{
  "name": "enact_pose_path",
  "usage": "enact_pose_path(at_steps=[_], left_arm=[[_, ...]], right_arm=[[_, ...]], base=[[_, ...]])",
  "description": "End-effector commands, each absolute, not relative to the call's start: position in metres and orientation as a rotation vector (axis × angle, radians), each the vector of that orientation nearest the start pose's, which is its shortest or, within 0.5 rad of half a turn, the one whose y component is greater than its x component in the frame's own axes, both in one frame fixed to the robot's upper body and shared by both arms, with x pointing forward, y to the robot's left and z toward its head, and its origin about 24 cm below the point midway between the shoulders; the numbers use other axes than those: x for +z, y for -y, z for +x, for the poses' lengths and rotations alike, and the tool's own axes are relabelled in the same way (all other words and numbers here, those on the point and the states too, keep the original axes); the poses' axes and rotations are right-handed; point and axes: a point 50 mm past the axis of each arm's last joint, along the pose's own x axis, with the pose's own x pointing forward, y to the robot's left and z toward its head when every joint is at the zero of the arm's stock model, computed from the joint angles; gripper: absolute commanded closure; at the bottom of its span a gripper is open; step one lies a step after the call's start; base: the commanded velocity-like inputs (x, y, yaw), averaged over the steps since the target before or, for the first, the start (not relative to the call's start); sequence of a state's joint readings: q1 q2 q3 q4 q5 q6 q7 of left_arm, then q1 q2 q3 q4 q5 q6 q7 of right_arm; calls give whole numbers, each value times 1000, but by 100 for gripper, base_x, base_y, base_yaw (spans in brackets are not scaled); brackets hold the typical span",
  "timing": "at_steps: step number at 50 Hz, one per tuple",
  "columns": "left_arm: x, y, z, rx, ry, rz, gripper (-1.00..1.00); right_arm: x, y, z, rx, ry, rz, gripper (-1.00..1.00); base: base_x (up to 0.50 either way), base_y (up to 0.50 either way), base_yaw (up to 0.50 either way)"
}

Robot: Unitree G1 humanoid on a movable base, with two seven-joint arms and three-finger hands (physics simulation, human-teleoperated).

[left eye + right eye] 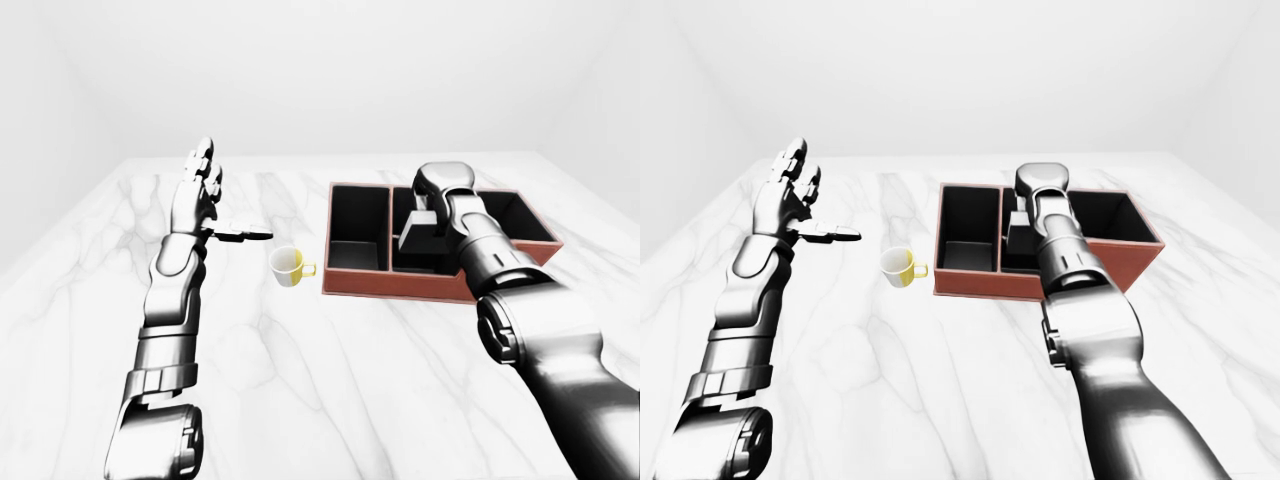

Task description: Pick up the book and place it in the caddy.

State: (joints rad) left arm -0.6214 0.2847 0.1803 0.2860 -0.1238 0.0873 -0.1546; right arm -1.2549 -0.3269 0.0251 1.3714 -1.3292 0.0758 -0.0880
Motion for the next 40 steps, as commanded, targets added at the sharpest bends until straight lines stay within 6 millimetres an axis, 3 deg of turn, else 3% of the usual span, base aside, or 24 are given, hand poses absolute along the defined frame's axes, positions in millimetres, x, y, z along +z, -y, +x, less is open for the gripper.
enact_pose_path(at_steps=[1, 40], left_arm=[[171, -205, 354, -51, 271, 99, -100], [171, -208, 352, -41, 273, 100, -100]], right_arm=[[182, 191, 427, -134, -91, -1684, 100], [175, 193, 425, -161, -69, -1688, 100]], base=[[0, 0, 0], [0, 0, 0]])
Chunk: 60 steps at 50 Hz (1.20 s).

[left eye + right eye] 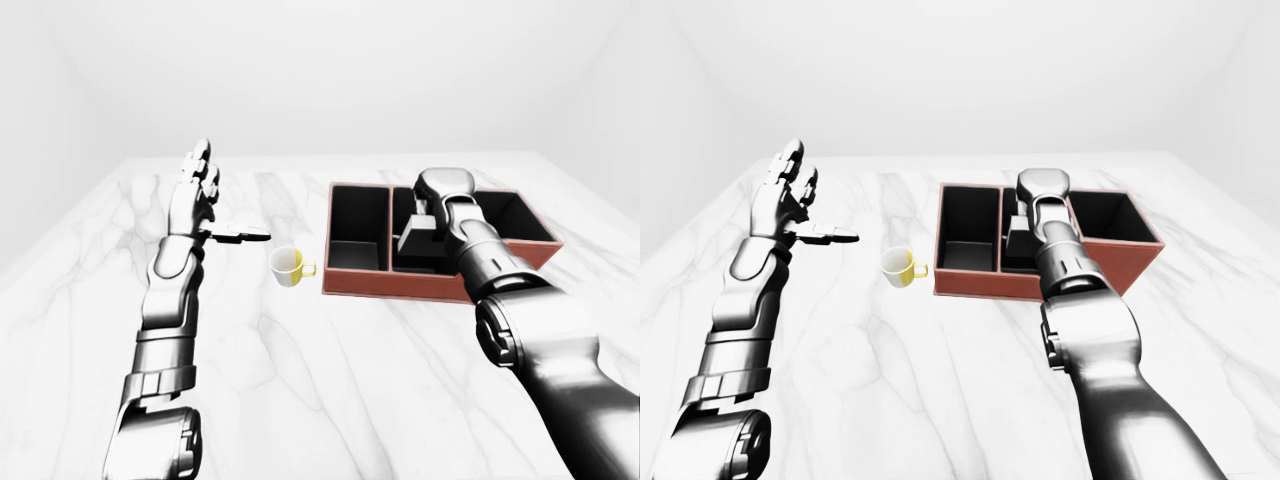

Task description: Pick up the book and place it in the caddy.

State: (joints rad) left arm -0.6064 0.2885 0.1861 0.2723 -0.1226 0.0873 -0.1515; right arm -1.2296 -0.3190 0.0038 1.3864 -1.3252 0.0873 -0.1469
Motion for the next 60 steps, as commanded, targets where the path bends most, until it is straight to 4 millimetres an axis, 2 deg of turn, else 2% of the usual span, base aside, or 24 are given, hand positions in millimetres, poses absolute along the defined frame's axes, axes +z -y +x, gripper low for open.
enact_pose_path(at_steps=[1, 31, 60], left_arm=[[171, -208, 352, -41, 273, 100, -100], [166, -215, 344, -16, 272, 102, -100], [163, -219, 343, -5, 261, 101, -100]], right_arm=[[174, 192, 425, -161, -67, -1690, 100], [150, 188, 419, -148, -61, -1689, 100], [151, 189, 419, -186, -18, -1709, 100]], base=[[0, 0, 0], [0, 0, 0], [0, 0, 0]])
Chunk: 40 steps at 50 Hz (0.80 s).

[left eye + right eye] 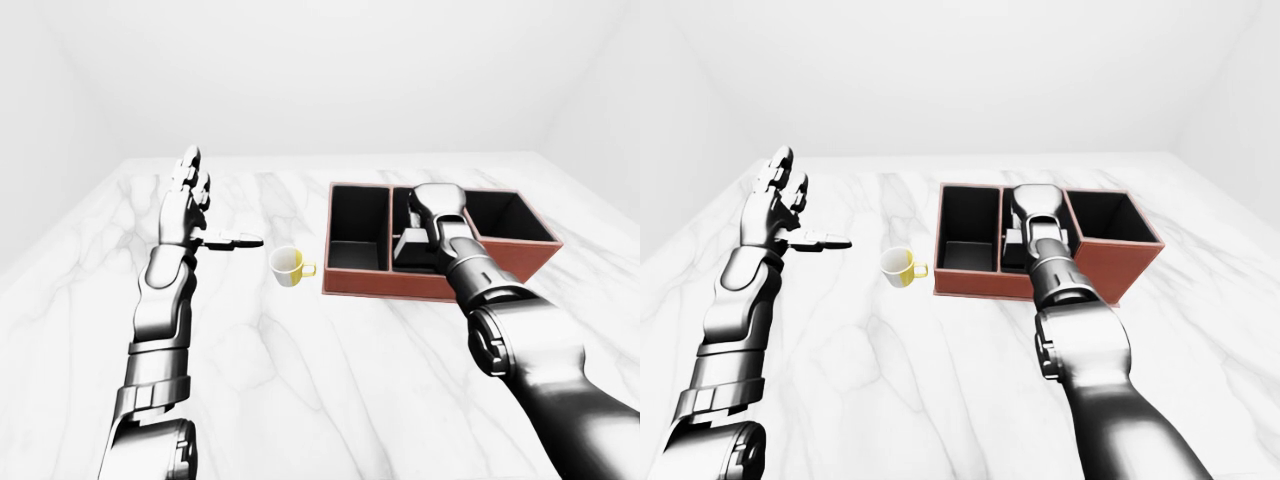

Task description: Pick up the book and place it in the caddy.

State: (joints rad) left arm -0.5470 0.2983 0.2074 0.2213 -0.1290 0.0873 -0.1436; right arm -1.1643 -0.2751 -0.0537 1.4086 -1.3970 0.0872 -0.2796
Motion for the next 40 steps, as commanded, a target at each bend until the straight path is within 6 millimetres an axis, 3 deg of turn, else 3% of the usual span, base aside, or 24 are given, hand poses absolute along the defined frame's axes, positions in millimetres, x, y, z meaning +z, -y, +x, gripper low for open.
enact_pose_path(at_steps=[1, 22, 23, 24, 40], left_arm=[[162, -219, 343, -5, 260, 100, -100], [161, -219, 338, 3, 270, 105, -100], [160, -219, 337, 7, 267, 104, -100], [160, -220, 337, 8, 266, 103, -100], [152, -225, 332, 22, 249, 91, -100]], right_arm=[[151, 189, 419, -188, -17, -1713, 100], [142, 195, 415, -234, -3, -1684, 100], [143, 196, 414, -258, 27, -1698, 38], [143, 196, 414, -254, 22, -1700, -100], [147, 192, 414, -290, 66, -1681, -100]], base=[[0, 0, 0], [0, 0, 0], [0, 0, 0], [0, 0, 0], [0, 0, 0]])
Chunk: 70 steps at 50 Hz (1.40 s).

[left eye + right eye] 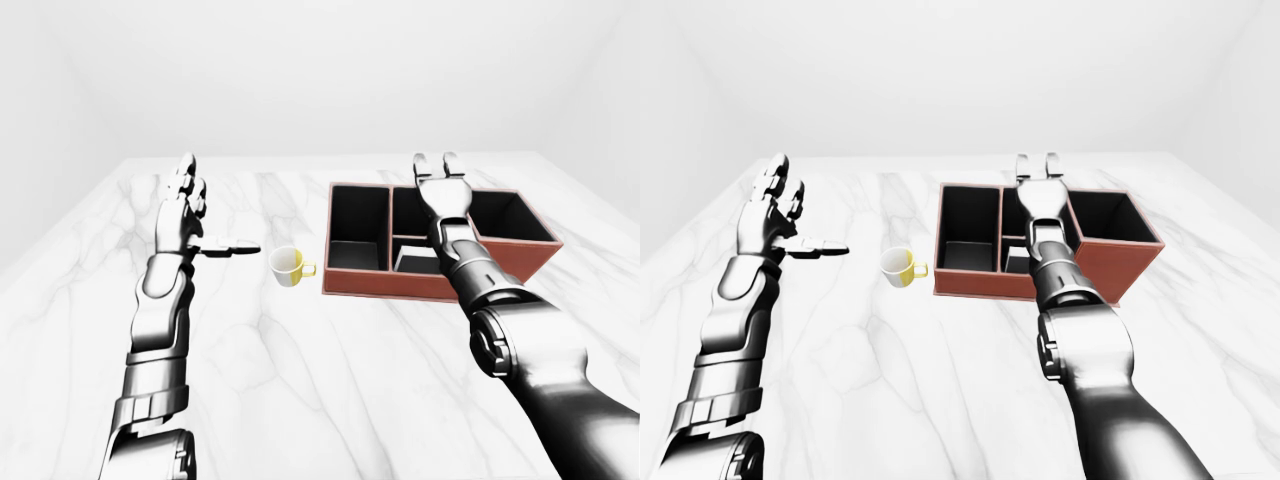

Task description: Pick up the book and place it in the caddy.

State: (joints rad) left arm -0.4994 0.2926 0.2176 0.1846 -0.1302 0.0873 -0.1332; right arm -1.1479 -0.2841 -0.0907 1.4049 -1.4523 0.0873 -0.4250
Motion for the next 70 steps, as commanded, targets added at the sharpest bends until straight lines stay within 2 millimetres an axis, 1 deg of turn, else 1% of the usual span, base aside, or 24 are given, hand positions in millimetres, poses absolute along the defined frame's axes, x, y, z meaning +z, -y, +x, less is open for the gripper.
enact_pose_path(at_steps=[1, 16, 20, 26, 27, 31, 33, 40, 49, 57, 58, 62, 63, 65, 70], left_arm=[[152, -225, 332, 22, 251, 91, -100], [161, -216, 338, -4, 273, 96, -100], [163, -212, 342, -16, 273, 97, -100], [165, -205, 349, -33, 265, 98, -100], [165, -204, 350, -37, 261, 97, -100], [164, -199, 353, -49, 255, 97, -100], [164, -198, 354, -51, 252, 97, -100], [165, -195, 353, -58, 260, 100, -100], [171, -191, 351, -68, 288, 103, -100], [175, -188, 350, -77, 308, 104, -100], [177, -187, 349, -78, 318, 104, -100], [179, -188, 348, -77, 331, 103, -100], [181, -188, 347, -77, 337, 102, -100], [182, -188, 346, -76, 345, 101, -100], [183, -189, 345, -71, 350, 94, -100]], right_arm=[[148, 192, 415, -292, 67, -1679, -100], [168, 187, 420, -308, 72, -1600, -100], [178, 189, 422, -331, 79, -1559, -100], [194, 192, 425, -369, 77, -1426, -100], [197, 192, 425, -366, 73, -1376, -100], [202, 192, 426, -332, 111, -1262, -100], [203, 192, 426, -329, 132, -1231, -100], [212, 197, 425, -297, 175, -1040, -100], [210, 201, 422, -249, 171, -882, -100], [203, 199, 417, -163, 175, -736, -100], [203, 198, 416, -136, 179, -680, -100], [198, 198, 413, -88, 174, -602, -100], [196, 197, 411, -64, 176, -556, -100], [194, 197, 407, -52, 172, -518, -100], [192, 198, 398, -27, 193, -453, -100]], base=[[0, 0, 0], [0, 0, 0], [0, 0, 0], [0, 0, 0], [0, 0, 0], [0, 0, 0], [0, 0, 0], [0, 0, 0], [0, 0, 0], [0, 0, 0], [0, 0, 0], [0, 0, 0], [0, 0, 0], [0, 0, 0], [0, 0, 0]])
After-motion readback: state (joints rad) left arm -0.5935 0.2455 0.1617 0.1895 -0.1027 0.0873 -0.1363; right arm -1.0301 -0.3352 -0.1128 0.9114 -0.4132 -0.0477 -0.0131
